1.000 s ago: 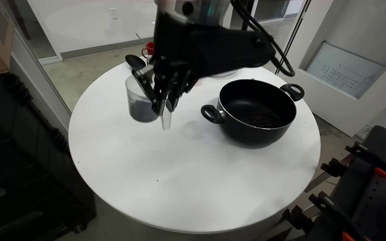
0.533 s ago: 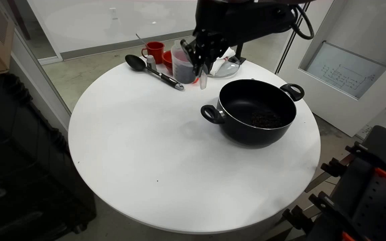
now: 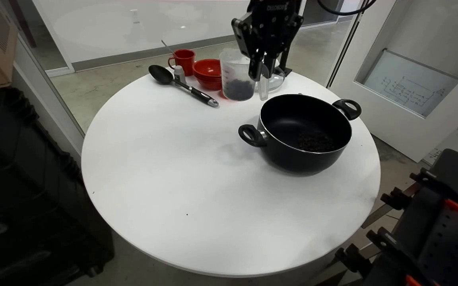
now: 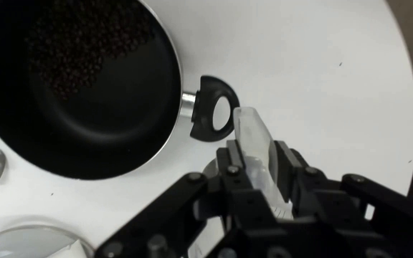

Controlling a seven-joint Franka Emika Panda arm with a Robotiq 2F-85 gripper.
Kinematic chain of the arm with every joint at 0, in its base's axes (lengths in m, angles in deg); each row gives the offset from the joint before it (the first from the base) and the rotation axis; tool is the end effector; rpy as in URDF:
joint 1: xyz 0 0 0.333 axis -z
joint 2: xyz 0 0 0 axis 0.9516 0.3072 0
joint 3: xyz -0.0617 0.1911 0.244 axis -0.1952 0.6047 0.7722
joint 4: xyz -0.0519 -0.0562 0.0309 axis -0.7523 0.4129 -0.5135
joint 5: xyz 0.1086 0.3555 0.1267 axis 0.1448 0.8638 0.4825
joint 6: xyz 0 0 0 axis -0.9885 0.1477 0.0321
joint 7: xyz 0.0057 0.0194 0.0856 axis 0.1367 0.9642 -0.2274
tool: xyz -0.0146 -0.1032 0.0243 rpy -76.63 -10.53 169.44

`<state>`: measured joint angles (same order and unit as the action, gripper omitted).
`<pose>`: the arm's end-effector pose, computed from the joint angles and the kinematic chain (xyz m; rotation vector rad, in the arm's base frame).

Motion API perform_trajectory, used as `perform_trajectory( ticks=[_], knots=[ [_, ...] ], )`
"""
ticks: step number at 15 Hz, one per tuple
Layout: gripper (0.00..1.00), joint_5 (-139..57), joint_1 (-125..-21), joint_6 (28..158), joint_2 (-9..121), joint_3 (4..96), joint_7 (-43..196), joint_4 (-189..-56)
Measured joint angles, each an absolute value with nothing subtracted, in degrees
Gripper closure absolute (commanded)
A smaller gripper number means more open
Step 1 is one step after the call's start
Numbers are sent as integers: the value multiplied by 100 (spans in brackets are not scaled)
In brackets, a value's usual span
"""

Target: Pour the contents in the clear jug into the black pot

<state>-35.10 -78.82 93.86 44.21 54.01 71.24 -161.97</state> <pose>0.5138 0.0619 0.3092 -3.1062 0.1387 0.0327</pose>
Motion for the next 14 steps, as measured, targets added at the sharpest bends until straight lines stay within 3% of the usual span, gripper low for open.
perform_trajectory(
  ticks=[4,14],
  knots=[
    [94,-3221,-7407,7979,3927,5269,8020,-16331],
    [94,-3202,-6205,7331,4029,4329,8537,-16615]
  ],
)
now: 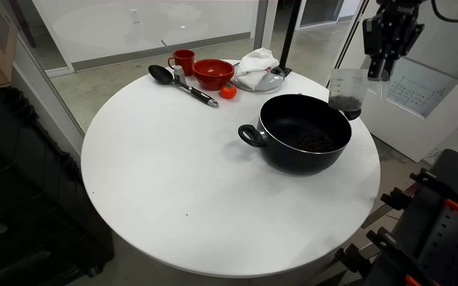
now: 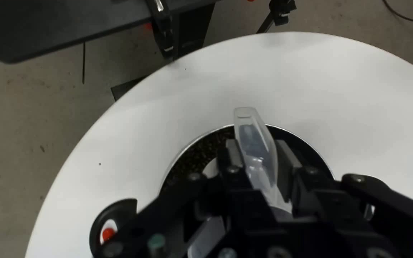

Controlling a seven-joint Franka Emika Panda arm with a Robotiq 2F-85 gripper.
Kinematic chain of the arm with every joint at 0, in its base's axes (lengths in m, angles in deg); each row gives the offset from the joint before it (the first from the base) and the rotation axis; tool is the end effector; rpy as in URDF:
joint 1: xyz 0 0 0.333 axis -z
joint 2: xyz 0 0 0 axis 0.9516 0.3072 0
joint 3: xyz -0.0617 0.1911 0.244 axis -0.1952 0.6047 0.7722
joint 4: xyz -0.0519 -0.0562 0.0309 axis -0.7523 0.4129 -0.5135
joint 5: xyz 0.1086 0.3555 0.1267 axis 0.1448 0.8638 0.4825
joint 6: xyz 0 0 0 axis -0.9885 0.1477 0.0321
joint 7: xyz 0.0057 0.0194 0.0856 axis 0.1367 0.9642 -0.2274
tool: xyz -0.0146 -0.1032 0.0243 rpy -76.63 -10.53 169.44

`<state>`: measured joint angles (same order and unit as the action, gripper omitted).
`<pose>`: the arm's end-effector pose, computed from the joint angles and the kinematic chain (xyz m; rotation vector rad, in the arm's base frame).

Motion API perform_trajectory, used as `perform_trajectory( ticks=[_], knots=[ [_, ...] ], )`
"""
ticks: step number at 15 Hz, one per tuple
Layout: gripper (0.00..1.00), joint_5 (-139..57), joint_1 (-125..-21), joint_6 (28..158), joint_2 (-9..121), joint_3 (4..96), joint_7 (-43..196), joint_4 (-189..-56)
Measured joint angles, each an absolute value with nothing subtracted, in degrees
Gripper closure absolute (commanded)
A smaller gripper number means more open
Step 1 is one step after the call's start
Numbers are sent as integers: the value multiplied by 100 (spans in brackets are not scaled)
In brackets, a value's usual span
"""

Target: Pour the contents in the clear jug into the black pot

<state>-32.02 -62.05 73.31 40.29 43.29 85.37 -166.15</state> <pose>0.4244 -0.1538 0.2912 -2.8899 0.5096 0.5229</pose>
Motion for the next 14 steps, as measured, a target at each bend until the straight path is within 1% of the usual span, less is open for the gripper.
perform_trajectory(
  ticks=[4,8,14],
  knots=[
    [94,-2696,-6156,7314,4824,4347,7991,-16520],
    [94,-1939,-6178,7048,5617,4541,7589,-16110],
    [94,-1139,-6181,6592,6287,4745,7228,-15395]
  ],
)
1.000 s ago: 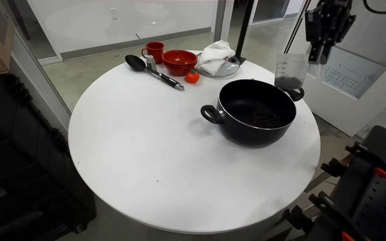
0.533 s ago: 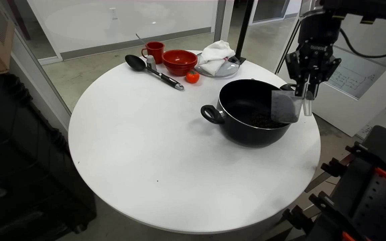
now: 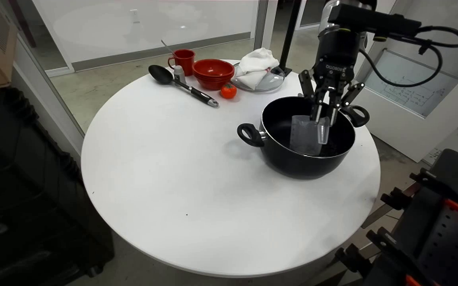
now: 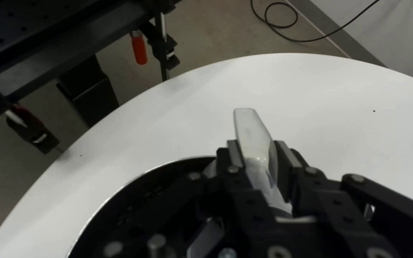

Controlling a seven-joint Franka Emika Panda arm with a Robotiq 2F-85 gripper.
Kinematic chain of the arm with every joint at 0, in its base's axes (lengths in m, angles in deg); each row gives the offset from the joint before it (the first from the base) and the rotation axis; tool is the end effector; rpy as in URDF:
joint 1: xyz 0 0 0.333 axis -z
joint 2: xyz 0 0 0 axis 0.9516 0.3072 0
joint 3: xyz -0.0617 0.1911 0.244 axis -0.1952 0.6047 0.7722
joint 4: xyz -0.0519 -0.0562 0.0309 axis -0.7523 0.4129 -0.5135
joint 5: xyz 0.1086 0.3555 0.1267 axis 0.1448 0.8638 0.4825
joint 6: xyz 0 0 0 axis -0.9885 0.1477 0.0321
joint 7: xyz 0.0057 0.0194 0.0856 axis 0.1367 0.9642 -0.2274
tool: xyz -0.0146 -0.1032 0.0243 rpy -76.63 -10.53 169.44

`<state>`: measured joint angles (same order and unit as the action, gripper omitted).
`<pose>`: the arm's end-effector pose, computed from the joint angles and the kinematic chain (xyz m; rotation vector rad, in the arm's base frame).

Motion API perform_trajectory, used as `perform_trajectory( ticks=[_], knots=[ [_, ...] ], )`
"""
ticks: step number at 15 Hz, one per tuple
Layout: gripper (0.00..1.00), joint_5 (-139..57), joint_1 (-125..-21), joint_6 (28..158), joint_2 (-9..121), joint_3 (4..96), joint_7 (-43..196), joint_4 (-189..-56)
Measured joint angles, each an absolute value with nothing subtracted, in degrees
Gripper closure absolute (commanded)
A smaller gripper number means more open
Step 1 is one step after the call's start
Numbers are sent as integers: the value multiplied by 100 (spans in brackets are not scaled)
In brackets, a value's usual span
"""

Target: Pour the contents in the clear jug into the black pot

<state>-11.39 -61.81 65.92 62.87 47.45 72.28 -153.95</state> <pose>0.4723 -0.1099 0.1765 -2.4448 0.9696 0.8846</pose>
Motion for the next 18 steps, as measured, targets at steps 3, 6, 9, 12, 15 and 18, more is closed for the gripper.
perform_trajectory(
  ticks=[3,6,9,12,15,18],
  knots=[
    [94,-778,-6128,6242,6469,4746,7128,-15037],
    [94,-443,-5999,5727,6674,4739,7017,-14650],
    [94,-193,-5847,5113,7009,4706,6851,-14249],
    [94,14,-5697,4543,7451,4652,6695,-13849],
    [94,336,-5509,3969,7966,4603,6498,-13423],
    [94,745,-5365,3491,8503,4574,6255,-13045]
  ],
)
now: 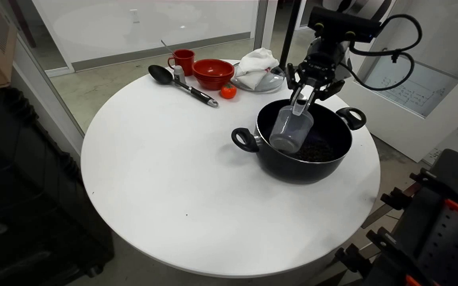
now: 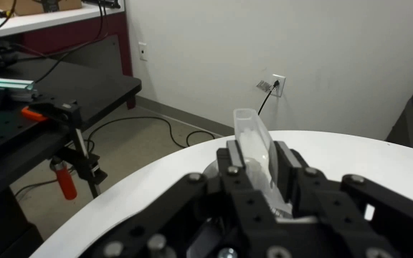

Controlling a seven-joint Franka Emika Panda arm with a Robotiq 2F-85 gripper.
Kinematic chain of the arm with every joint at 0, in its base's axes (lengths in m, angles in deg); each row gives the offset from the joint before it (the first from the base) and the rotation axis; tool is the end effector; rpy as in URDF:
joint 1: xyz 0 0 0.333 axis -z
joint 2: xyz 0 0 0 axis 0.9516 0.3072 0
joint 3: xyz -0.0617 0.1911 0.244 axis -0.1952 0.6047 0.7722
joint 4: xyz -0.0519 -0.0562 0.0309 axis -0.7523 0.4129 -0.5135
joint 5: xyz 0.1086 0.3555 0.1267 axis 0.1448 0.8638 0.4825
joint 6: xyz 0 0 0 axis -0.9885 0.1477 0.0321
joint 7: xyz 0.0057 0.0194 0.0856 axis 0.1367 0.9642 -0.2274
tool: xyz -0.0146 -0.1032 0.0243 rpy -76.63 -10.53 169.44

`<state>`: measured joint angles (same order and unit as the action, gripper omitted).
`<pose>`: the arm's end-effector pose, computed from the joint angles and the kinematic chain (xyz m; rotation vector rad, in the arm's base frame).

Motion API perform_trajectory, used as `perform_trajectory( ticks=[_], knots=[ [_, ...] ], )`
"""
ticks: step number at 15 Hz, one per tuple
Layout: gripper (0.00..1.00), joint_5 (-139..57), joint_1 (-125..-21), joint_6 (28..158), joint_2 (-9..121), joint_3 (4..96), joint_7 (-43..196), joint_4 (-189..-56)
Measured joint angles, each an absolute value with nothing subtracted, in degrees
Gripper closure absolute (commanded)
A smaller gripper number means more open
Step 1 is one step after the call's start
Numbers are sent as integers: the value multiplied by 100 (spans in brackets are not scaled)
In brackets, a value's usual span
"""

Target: Pour the contents in the clear jug into the black pot

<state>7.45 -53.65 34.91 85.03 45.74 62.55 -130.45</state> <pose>0.5100 -0.1558 0.1178 -1.7229 1.1395 1.2911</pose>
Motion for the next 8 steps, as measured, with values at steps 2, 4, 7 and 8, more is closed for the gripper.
perform_trajectory(
  ticks=[2,4,7,8],
  knots=[
    [74,998,-5336,3268,8803,4560,6126,-12841],
    [94,1109,-5337,3168,8993,4557,6076,-12699],
    [94,1113,-5377,3147,9045,4502,6099,-12671],
    [94,1104,-5397,3146,9036,4474,6131,-12696]
  ],
)
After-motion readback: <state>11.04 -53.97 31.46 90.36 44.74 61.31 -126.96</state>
